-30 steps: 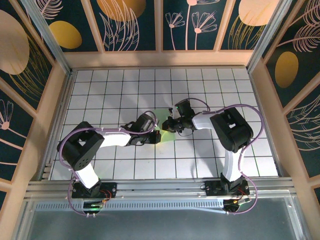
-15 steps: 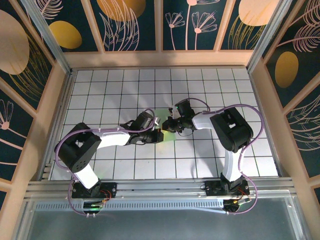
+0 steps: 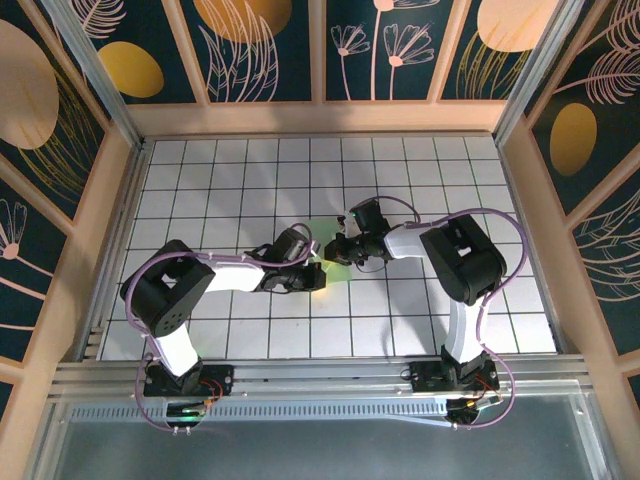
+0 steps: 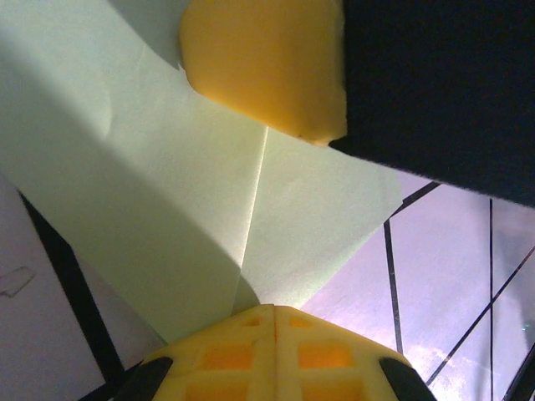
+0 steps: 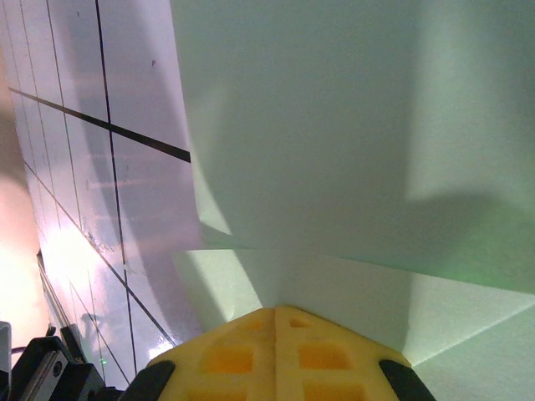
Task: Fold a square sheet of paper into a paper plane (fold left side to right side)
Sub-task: Fold the triangle a second time at the center of the table.
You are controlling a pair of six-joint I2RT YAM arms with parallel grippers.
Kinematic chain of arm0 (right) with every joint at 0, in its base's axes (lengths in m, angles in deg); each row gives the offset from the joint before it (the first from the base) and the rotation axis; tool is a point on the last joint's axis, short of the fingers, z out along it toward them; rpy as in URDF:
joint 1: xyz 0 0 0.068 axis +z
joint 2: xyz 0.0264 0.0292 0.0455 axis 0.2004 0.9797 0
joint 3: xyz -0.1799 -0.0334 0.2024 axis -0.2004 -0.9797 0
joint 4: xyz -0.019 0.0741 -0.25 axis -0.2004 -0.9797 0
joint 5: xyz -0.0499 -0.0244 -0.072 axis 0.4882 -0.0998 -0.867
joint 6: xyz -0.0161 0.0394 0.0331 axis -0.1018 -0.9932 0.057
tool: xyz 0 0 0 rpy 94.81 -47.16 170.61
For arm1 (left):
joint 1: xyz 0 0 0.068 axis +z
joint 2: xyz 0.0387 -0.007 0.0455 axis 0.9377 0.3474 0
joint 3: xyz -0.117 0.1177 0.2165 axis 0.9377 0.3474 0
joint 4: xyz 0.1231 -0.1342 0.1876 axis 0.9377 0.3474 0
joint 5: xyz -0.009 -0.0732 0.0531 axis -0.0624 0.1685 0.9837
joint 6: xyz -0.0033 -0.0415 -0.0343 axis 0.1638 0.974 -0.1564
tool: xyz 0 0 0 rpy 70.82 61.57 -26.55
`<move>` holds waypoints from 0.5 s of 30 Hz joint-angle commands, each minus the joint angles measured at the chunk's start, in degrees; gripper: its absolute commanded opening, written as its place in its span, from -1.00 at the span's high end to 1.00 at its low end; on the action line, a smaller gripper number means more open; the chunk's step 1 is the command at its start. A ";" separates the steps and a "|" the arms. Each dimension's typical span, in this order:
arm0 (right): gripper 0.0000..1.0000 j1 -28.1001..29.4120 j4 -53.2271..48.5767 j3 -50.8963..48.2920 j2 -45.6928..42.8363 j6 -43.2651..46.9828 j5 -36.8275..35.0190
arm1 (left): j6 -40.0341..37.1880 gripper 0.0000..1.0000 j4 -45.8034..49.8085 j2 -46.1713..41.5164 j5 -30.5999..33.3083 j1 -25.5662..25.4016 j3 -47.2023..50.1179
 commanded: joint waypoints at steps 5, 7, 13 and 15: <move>1.00 0.51 -5.68 -1.02 2.93 0.91 -3.03 | 1.72 0.97 -1.83 -1.21 -0.98 -0.22 3.26; 1.00 0.51 -5.69 -1.08 2.87 0.96 -2.99 | 1.98 0.97 -2.21 -2.47 -1.27 -0.21 3.54; 1.00 0.57 -5.70 -1.27 2.78 0.92 -3.07 | 1.92 0.96 -1.17 -6.52 -0.93 0.88 1.90; 1.00 0.60 -5.61 -1.38 2.70 0.93 -3.07 | 1.51 0.96 -0.92 -6.40 -0.79 1.64 1.50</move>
